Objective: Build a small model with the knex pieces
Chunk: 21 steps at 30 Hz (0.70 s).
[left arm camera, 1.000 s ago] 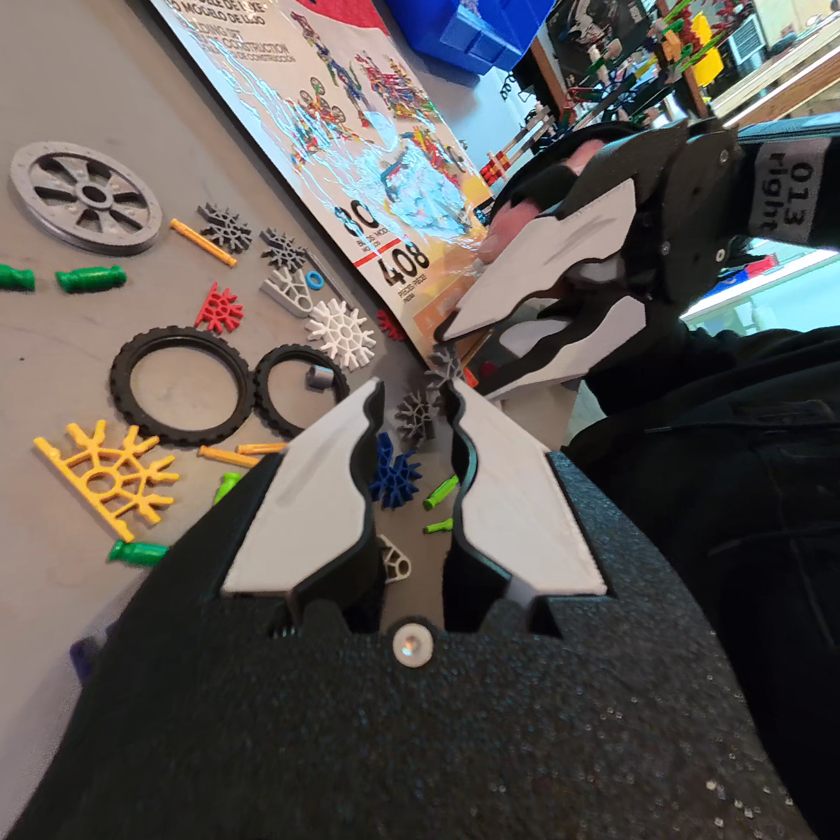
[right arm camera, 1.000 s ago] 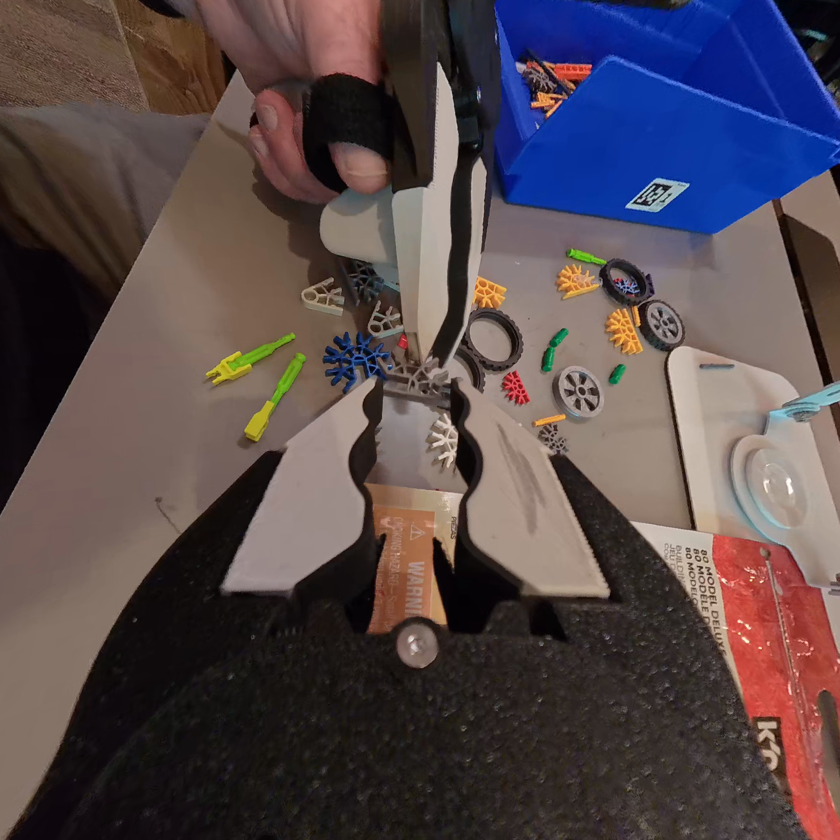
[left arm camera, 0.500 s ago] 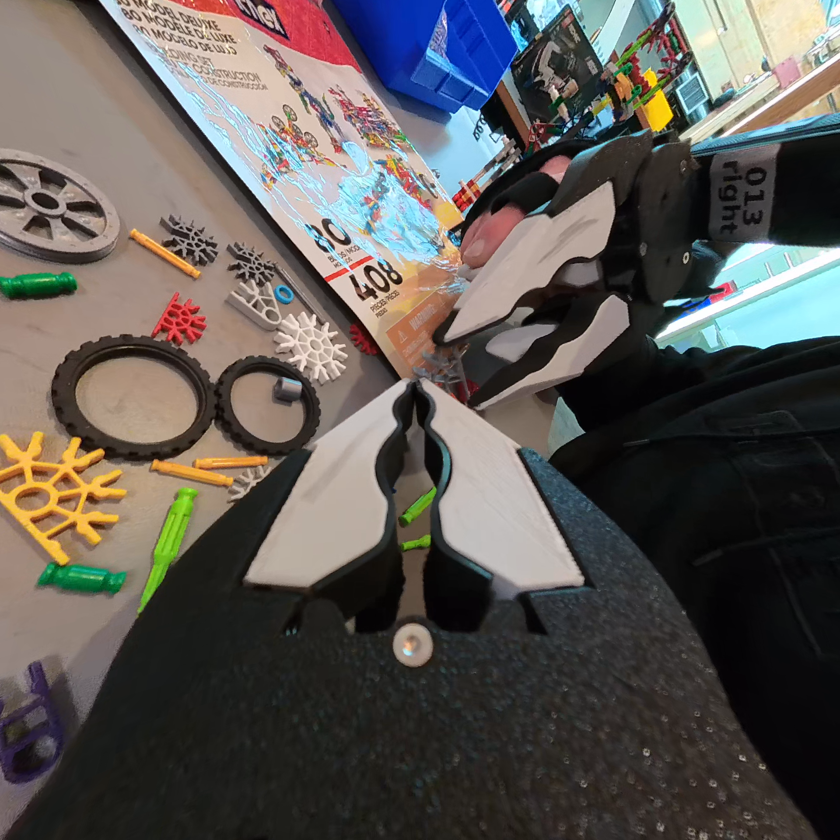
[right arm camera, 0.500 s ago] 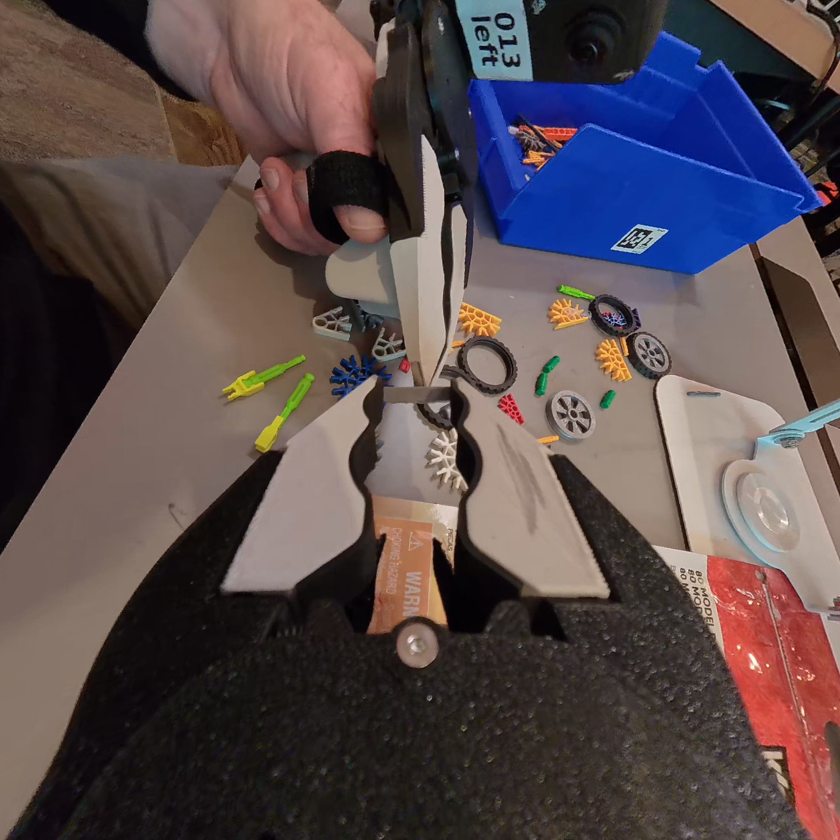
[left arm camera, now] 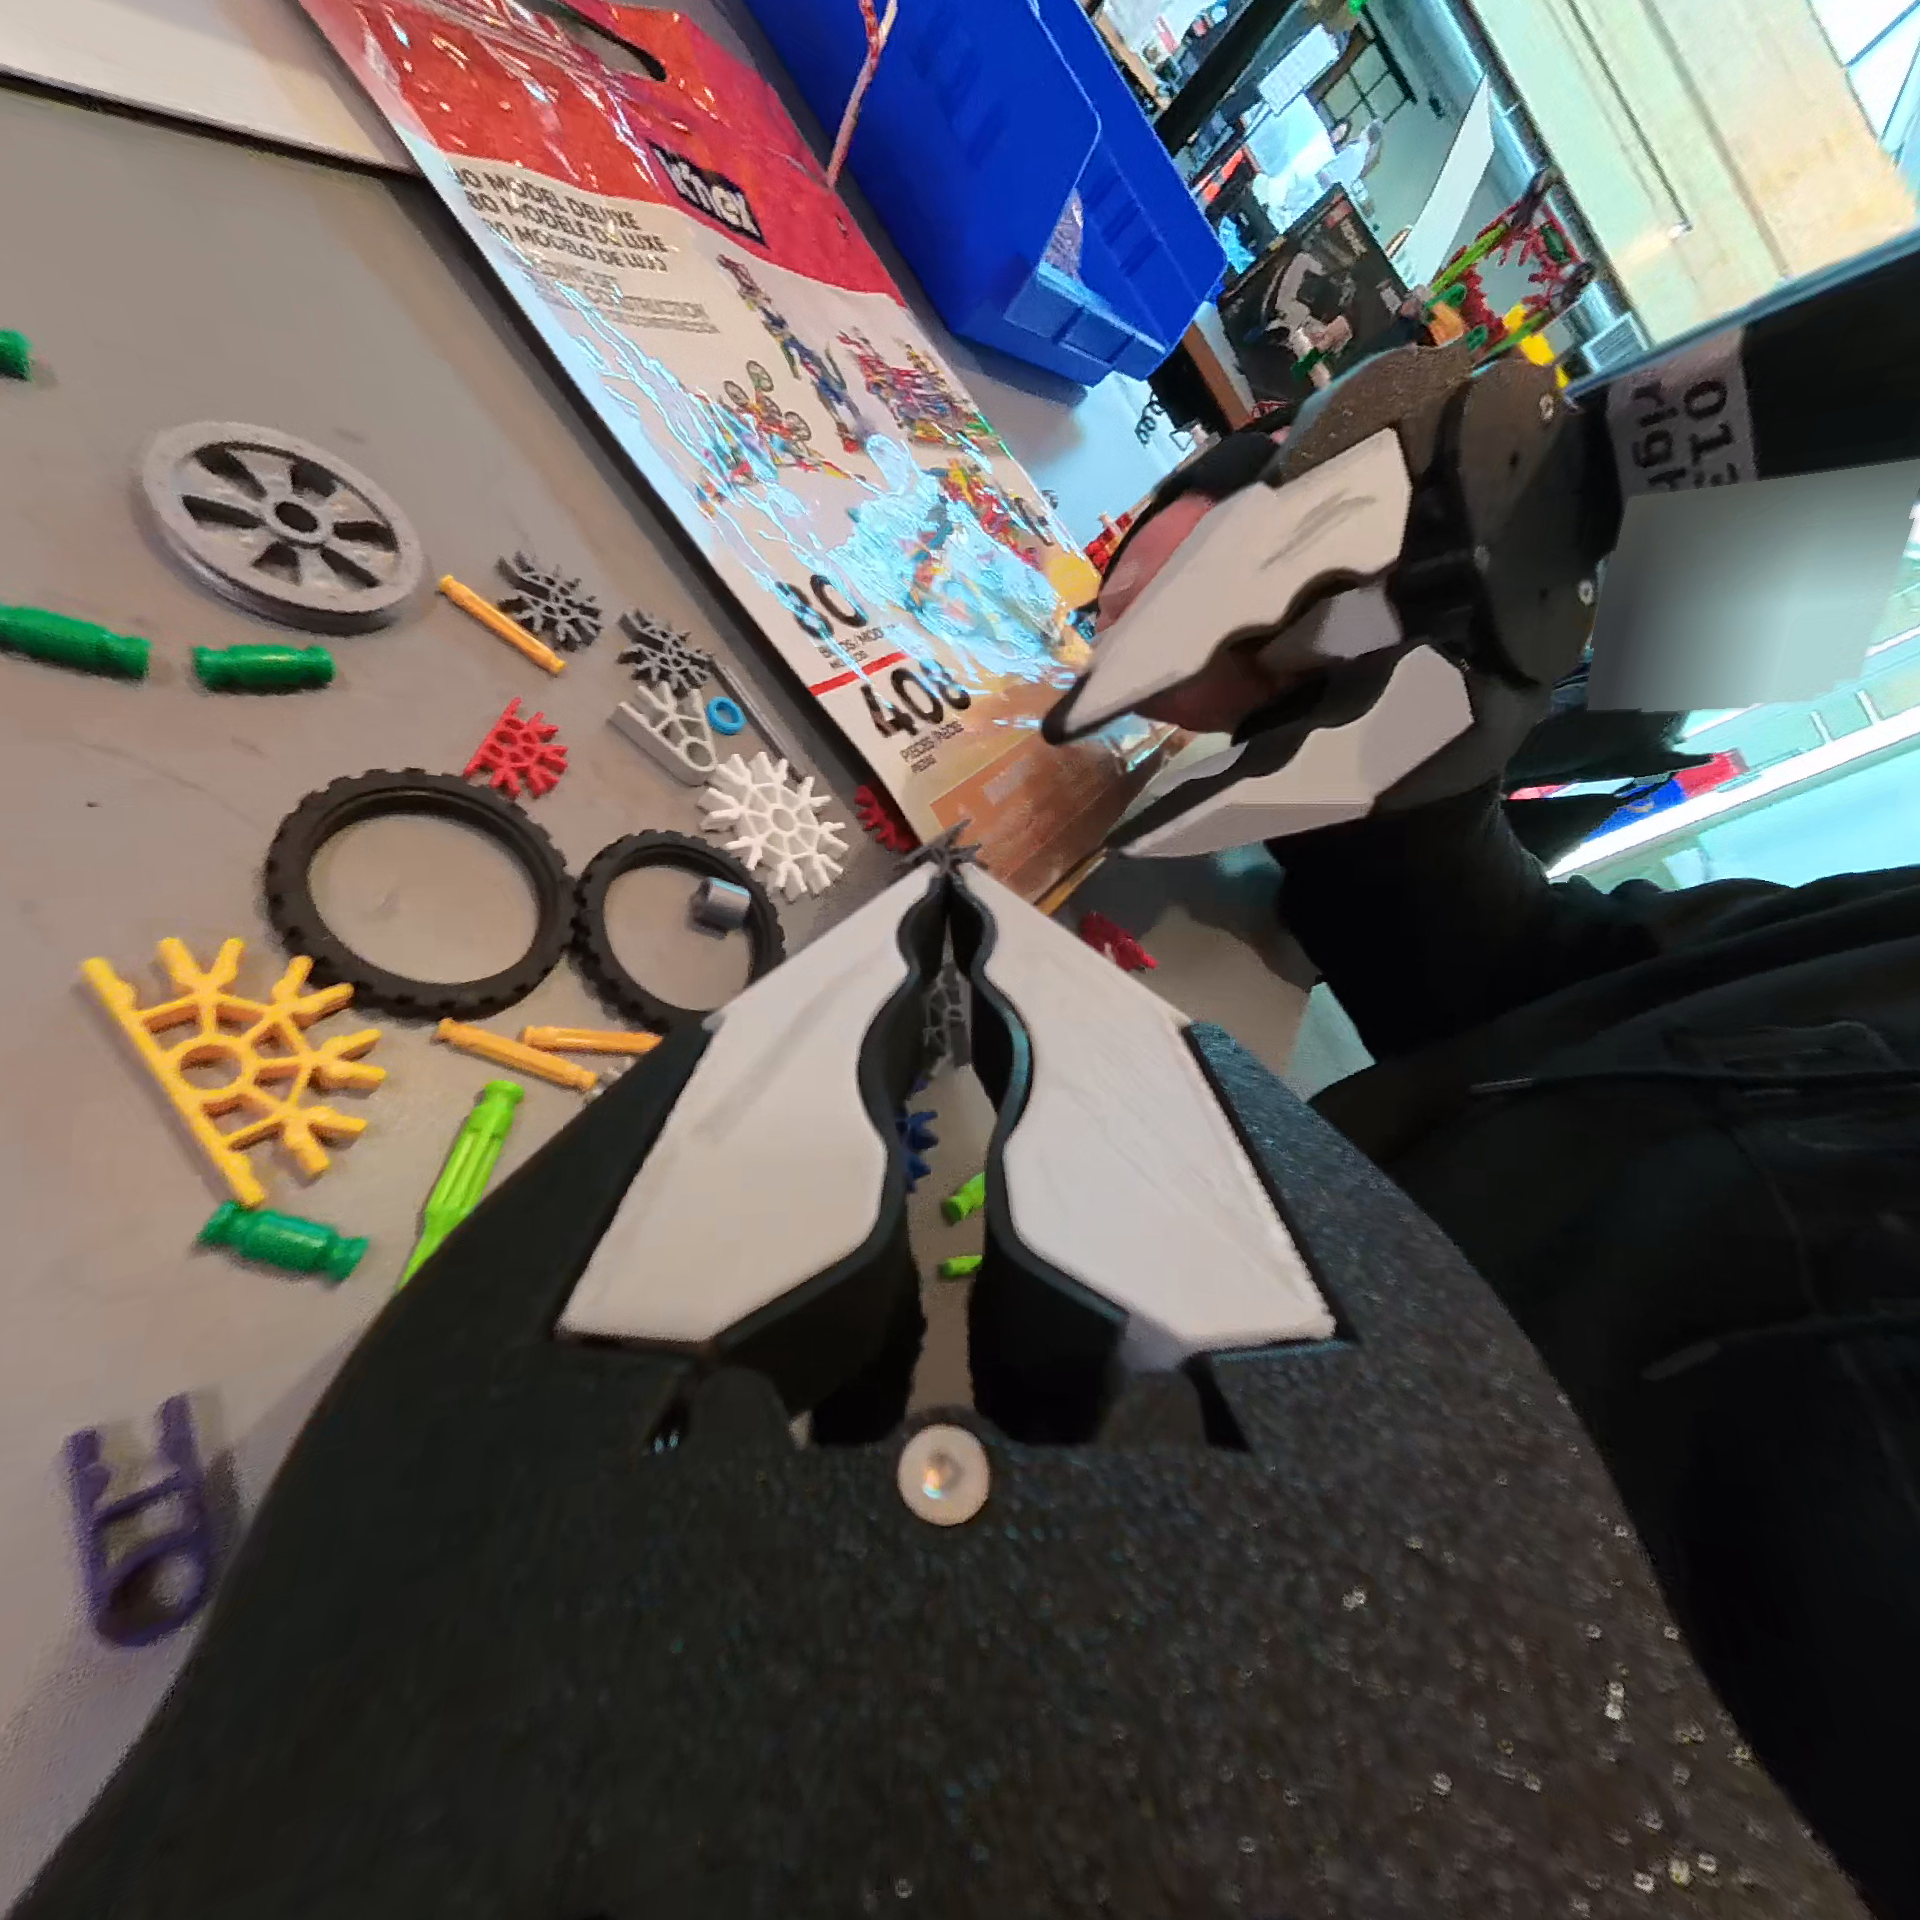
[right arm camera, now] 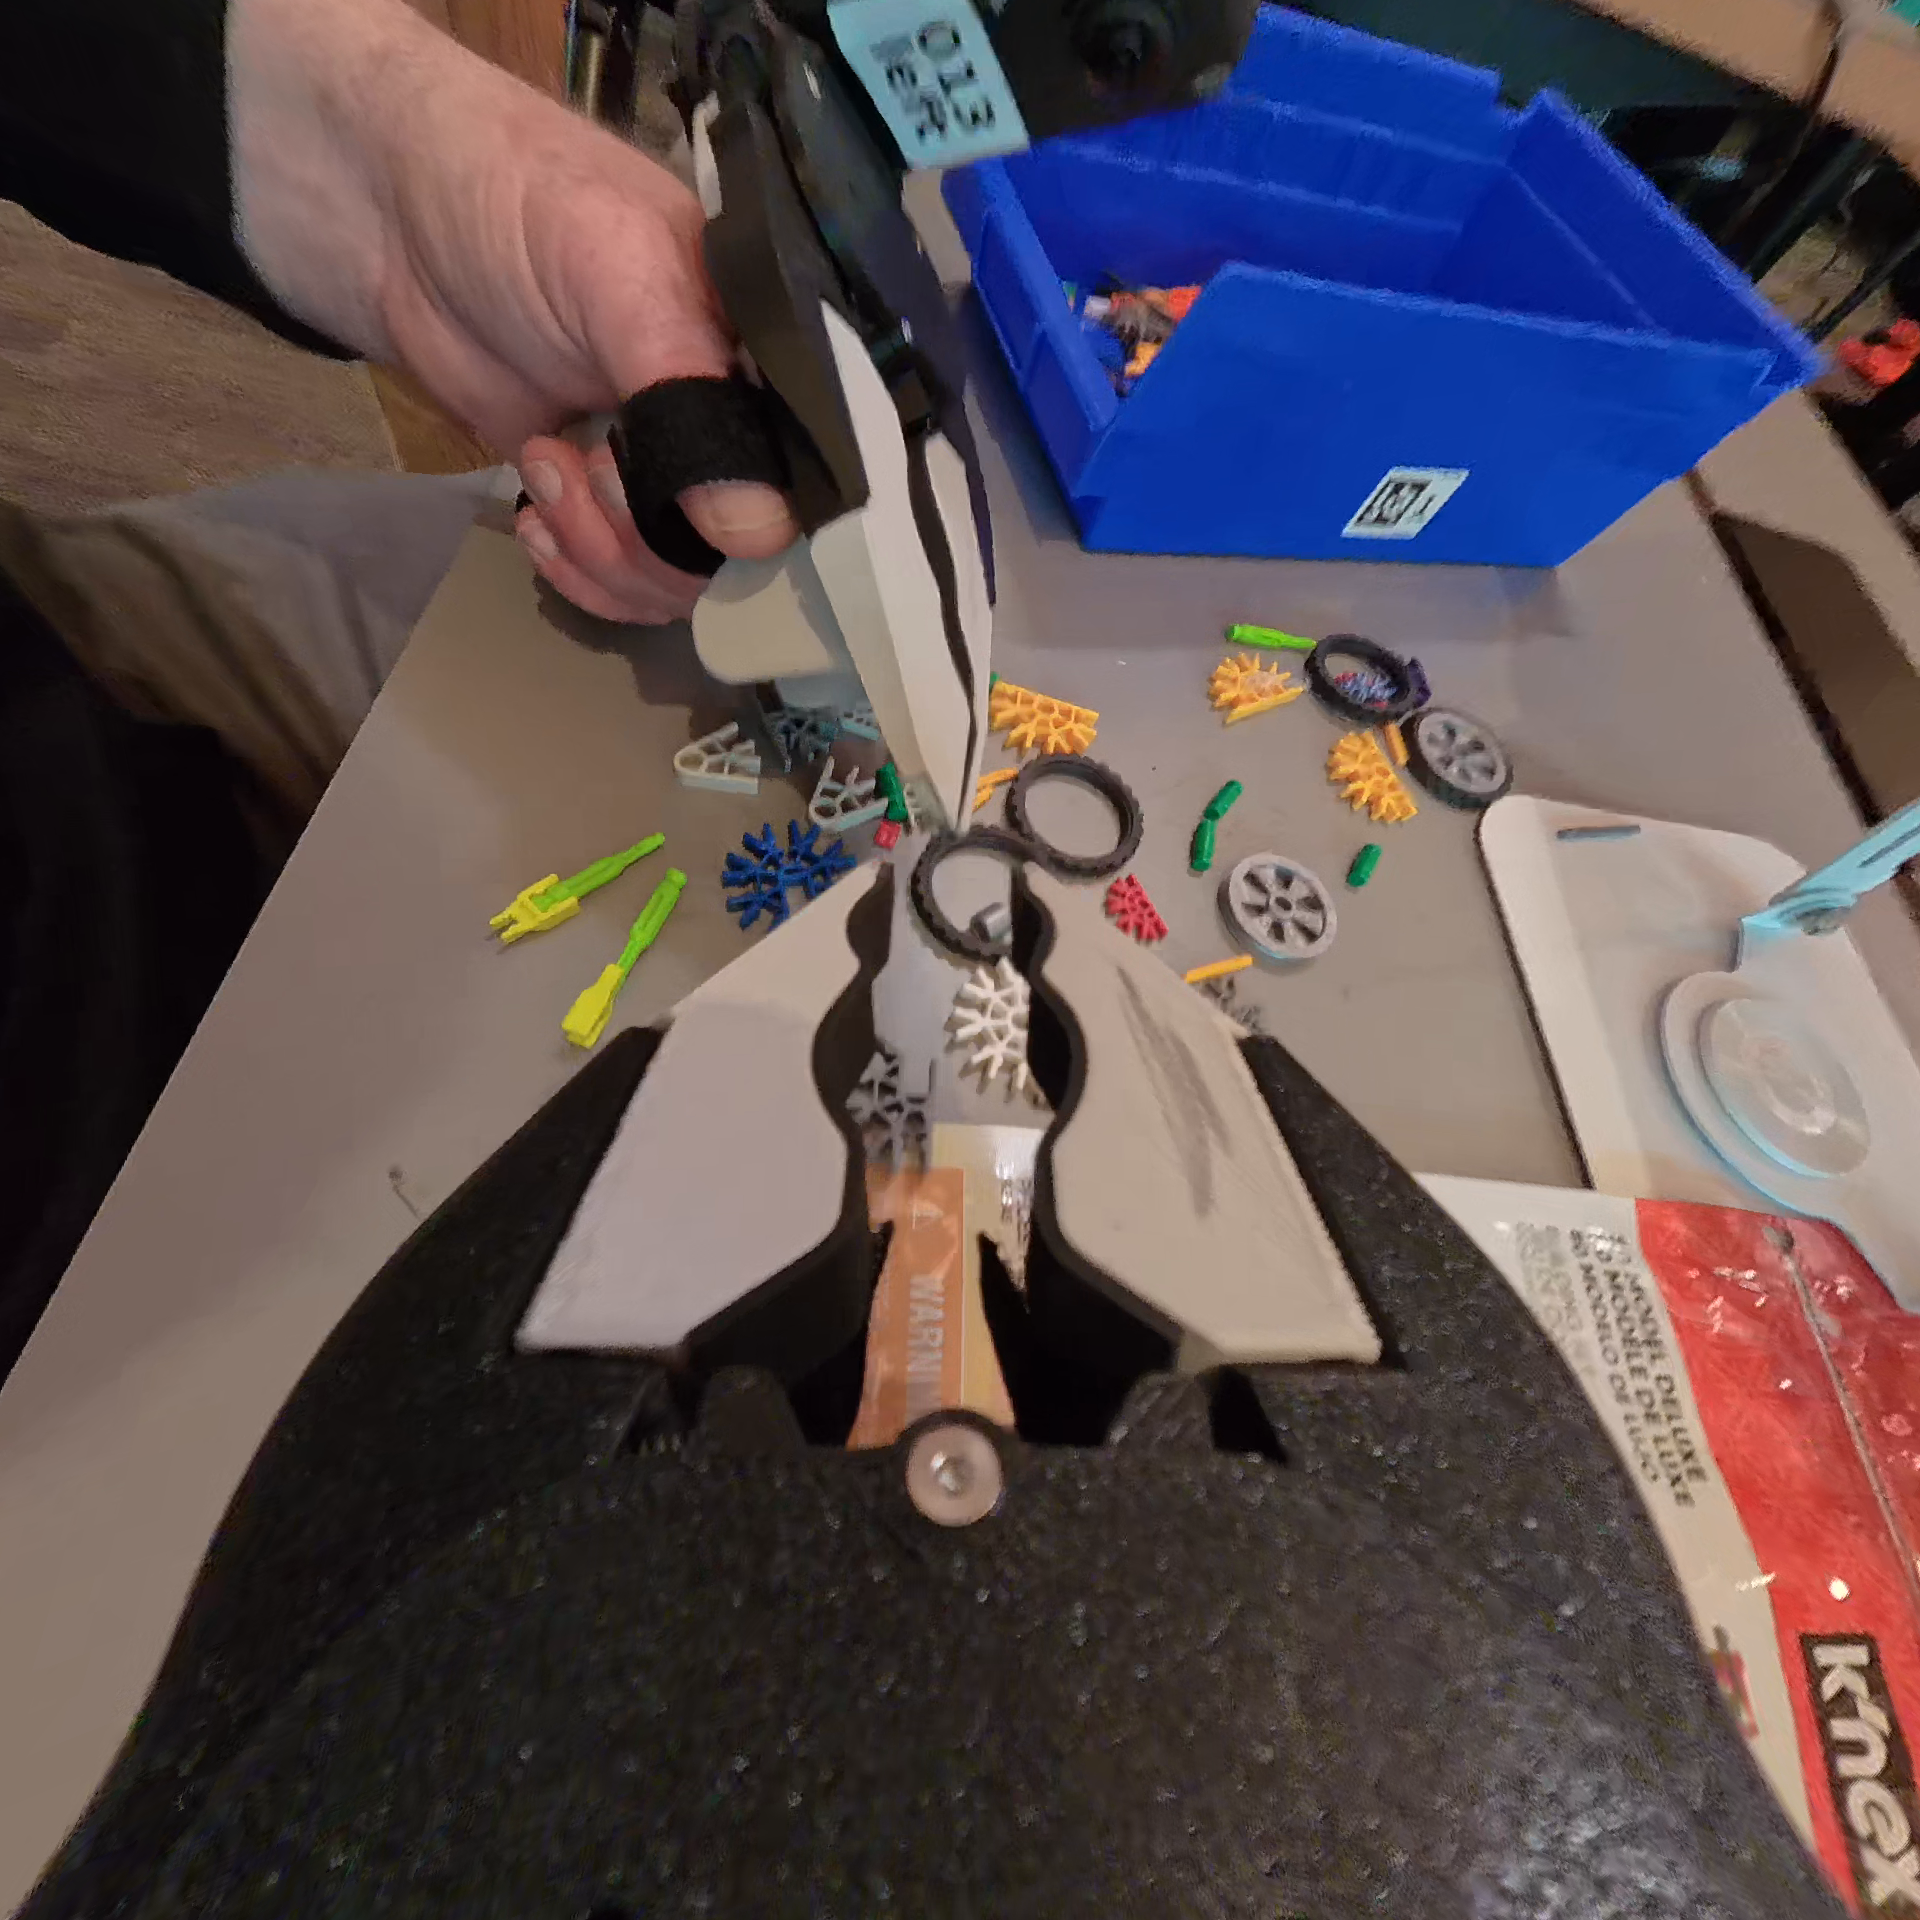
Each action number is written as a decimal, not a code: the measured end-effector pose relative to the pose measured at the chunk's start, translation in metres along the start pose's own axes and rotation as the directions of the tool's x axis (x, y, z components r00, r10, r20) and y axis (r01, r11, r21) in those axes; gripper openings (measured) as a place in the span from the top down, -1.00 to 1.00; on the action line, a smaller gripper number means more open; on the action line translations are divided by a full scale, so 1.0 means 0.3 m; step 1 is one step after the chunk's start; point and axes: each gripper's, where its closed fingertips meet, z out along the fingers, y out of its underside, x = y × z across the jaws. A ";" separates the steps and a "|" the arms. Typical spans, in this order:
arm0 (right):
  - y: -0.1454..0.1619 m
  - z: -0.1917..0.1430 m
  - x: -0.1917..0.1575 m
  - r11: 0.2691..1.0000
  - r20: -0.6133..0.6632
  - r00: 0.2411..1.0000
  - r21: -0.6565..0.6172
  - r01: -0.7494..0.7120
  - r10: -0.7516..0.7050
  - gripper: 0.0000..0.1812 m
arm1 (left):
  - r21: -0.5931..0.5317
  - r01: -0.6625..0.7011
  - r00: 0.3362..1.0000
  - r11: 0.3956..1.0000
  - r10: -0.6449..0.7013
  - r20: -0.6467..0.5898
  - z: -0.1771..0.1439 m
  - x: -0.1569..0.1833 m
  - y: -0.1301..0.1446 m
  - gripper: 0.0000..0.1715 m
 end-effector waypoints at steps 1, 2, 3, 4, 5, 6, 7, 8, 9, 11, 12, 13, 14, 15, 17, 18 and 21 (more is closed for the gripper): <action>0.016 -0.003 0.001 1.000 0.013 1.000 -0.025 -0.014 0.015 0.72 | -0.001 -0.007 1.000 1.000 0.007 0.007 -0.008 -0.002 -0.002 1.00; 0.035 -0.007 0.001 0.998 0.023 0.999 -0.051 -0.022 0.023 0.70 | -0.008 -0.018 1.000 1.000 0.018 0.014 -0.014 -0.002 -0.001 1.00; 0.052 -0.011 0.000 0.997 0.036 0.999 -0.075 -0.031 0.033 0.70 | -0.022 -0.033 0.999 0.999 0.034 0.020 -0.019 0.001 0.003 0.98; 0.066 -0.015 0.000 0.995 0.044 0.998 -0.093 -0.040 0.044 0.69 | -0.042 -0.055 0.998 0.998 0.056 0.027 -0.022 0.004 0.010 0.96; 0.075 -0.018 0.002 0.994 0.046 0.998 -0.103 -0.047 0.052 0.69 | -0.060 -0.084 0.995 0.995 0.087 0.043 -0.024 0.004 0.017 0.93; 0.082 -0.021 0.003 0.992 0.050 0.997 -0.112 -0.054 0.060 0.69 | -0.080 -0.120 0.990 0.990 0.125 0.066 -0.024 0.003 0.025 0.90; 0.089 -0.022 0.008 0.991 0.047 0.997 -0.121 -0.059 0.065 0.69 | -0.109 -0.162 0.982 0.981 0.171 0.080 -0.019 0.008 0.037 0.89; 0.094 -0.023 0.013 0.990 0.040 0.997 -0.127 -0.060 0.066 0.69 | -0.147 -0.204 0.971 0.968 0.219 0.094 -0.011 0.012 0.055 0.86; 0.096 -0.024 0.016 0.990 0.039 0.997 -0.128 -0.063 0.069 0.69 | -0.191 -0.247 0.956 0.950 0.271 0.112 0.001 0.013 0.075 0.84; 0.097 -0.024 0.016 0.989 0.043 0.996 -0.126 -0.073 0.079 0.69 | -0.269 -0.320 0.916 0.908 0.369 0.156 0.024 0.005 0.107 0.76; 0.099 -0.023 0.017 0.989 0.041 0.996 -0.130 -0.074 0.079 0.69 | -0.300 -0.346 0.897 0.889 0.408 0.173 0.034 0.002 0.119 0.73; 0.101 -0.022 0.017 0.989 0.039 0.996 -0.132 -0.071 0.076 0.69 | -0.328 -0.370 0.876 0.870 0.443 0.188 0.045 -0.001 0.129 0.69; 0.102 -0.021 0.015 0.989 0.040 0.996 -0.133 -0.068 0.074 0.69 | -0.353 -0.390 0.854 0.851 0.477 0.206 0.054 -0.005 0.137 0.65; 0.103 -0.019 0.013 0.988 0.041 0.996 -0.135 -0.068 0.074 0.69 | -0.379 -0.409 0.833 0.830 0.509 0.217 0.062 -0.007 0.148 0.64; 0.107 -0.016 0.011 0.988 0.041 0.997 -0.143 -0.063 0.069 0.69 | -0.443 -0.448 0.769 0.776 0.588 0.251 0.072 -0.028 0.167 0.65; 0.108 -0.015 0.008 0.988 0.042 0.997 -0.145 -0.059 0.066 0.69 | -0.470 -0.465 0.738 0.751 0.621 0.264 0.074 -0.038 0.173 0.65; 0.110 -0.014 0.006 0.987 0.044 0.997 -0.150 -0.059 0.067 0.69 | -0.474 -0.490 0.702 0.732 0.653 0.283 0.087 -0.036 0.169 0.80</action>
